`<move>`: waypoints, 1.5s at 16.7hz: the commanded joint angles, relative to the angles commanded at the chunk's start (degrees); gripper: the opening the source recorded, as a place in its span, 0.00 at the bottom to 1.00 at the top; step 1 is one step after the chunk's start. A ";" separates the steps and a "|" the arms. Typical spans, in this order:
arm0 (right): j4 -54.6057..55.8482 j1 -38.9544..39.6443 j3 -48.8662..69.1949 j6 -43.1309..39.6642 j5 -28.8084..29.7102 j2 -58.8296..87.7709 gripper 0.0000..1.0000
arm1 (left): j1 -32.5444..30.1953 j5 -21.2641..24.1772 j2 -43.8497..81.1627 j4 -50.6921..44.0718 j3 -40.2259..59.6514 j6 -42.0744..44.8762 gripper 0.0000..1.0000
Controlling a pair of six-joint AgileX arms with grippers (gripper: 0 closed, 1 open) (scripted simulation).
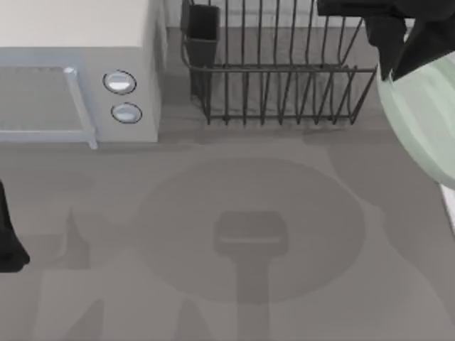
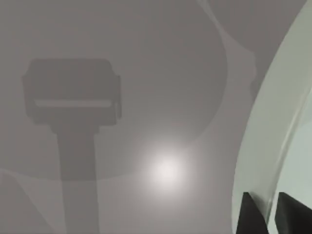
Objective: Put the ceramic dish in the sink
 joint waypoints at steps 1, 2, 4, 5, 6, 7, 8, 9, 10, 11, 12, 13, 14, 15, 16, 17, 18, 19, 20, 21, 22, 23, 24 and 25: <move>-0.06 0.00 0.06 0.00 0.00 -0.01 0.00 | 0.00 0.00 0.00 0.00 0.00 0.00 1.00; -0.06 0.00 0.06 0.00 0.00 -0.01 0.00 | 0.00 0.00 0.00 0.00 0.00 0.00 1.00; 0.22 0.35 1.55 0.06 -0.02 0.91 0.00 | 0.00 0.00 0.00 0.00 0.00 0.00 1.00; 0.23 0.22 1.68 -0.08 -0.03 1.05 0.00 | 0.00 0.00 0.00 0.00 0.00 0.00 1.00; 0.29 -0.51 2.38 -0.80 -0.03 1.79 0.00 | 0.00 0.00 0.00 0.00 0.00 0.00 1.00; 0.41 -1.82 3.59 -2.12 -0.03 3.13 0.00 | 0.00 0.00 0.00 0.00 0.00 0.00 1.00; 0.57 -3.69 5.25 -3.98 -0.04 5.07 0.00 | 0.00 0.00 0.00 0.00 0.00 0.00 1.00; 0.79 -5.99 7.24 -6.28 -0.05 7.61 0.00 | 0.00 0.00 0.00 0.00 0.00 0.00 1.00; 1.07 -8.64 9.46 -8.91 -0.06 10.74 0.00 | 0.00 0.00 0.00 0.00 0.00 0.00 1.00; 1.40 -11.58 11.79 -11.82 -0.07 14.47 0.00 | 0.00 0.00 0.00 0.00 0.00 0.00 1.00; 1.78 -14.78 14.17 -14.99 -0.08 18.59 0.00 | 0.00 0.00 0.00 0.00 0.00 0.00 1.00; 2.21 -18.10 16.50 -18.30 -0.09 22.67 0.00 | 0.00 0.00 0.00 0.00 0.00 0.00 1.00; 2.67 -21.35 18.73 -21.53 -0.10 26.27 0.00 | 0.00 0.00 0.00 0.00 0.00 0.00 1.00; 3.14 -24.27 20.79 -24.44 -0.12 29.27 0.00 | 0.00 0.00 0.00 0.00 0.00 0.00 1.00; 3.57 -26.63 22.60 -26.80 -0.13 31.67 0.00 | 0.00 0.00 0.00 0.00 0.00 0.00 1.00; 3.93 -28.39 24.07 -28.56 -0.13 33.46 0.00 | 0.00 0.00 0.00 0.00 0.00 0.00 1.00; 4.20 -29.56 25.11 -29.73 -0.14 34.64 0.00 | 0.00 0.00 0.00 0.00 0.00 0.00 1.00; 4.34 -30.13 25.64 -30.29 -0.14 35.21 0.00 | 0.00 0.00 0.00 0.00 0.00 0.00 1.00; 4.35 -30.19 25.70 -30.36 -0.14 35.28 0.00 | 0.00 0.00 0.00 0.00 0.00 0.00 1.00; 4.35 -30.19 25.70 -30.36 -0.14 35.28 0.00 | 0.00 0.00 0.00 0.00 0.00 0.00 1.00; 4.35 -30.19 25.70 -30.36 -0.14 35.28 0.00 | 0.00 0.00 0.00 0.00 0.00 0.00 1.00; 4.35 -30.19 25.70 -30.36 -0.14 35.28 0.00 | 0.00 0.00 0.00 0.00 0.00 0.00 1.00; 4.35 -30.19 25.70 -30.36 -0.14 35.28 0.08 | 0.00 0.00 0.00 0.00 0.00 0.00 1.00; 4.35 -30.19 25.70 -30.36 -0.14 35.28 0.15 | 0.00 0.00 0.00 0.00 0.00 0.00 1.00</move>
